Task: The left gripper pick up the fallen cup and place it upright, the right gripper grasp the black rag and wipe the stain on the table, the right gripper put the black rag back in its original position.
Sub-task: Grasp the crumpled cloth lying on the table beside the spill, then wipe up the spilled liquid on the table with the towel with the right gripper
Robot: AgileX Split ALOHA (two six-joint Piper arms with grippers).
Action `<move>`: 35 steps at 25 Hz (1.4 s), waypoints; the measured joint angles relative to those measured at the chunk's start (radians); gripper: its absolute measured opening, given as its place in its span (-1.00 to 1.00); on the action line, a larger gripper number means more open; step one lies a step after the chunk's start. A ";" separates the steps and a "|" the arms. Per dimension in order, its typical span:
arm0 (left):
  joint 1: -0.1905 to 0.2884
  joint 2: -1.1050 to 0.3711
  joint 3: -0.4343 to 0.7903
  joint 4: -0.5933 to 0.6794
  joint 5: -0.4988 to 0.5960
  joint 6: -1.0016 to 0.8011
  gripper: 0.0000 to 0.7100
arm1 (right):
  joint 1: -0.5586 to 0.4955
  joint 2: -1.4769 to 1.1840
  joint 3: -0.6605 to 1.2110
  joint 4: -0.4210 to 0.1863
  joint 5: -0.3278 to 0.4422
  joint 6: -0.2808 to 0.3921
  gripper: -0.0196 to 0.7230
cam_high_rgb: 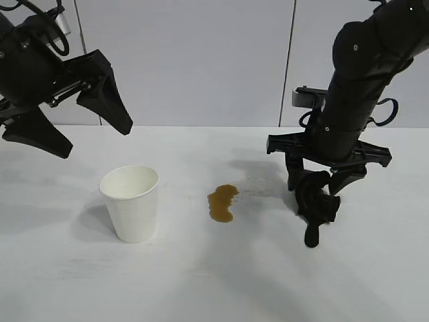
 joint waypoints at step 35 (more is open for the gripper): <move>0.000 0.000 -0.001 0.007 0.004 0.000 0.94 | 0.257 0.147 -0.221 0.048 -0.023 -0.082 -0.67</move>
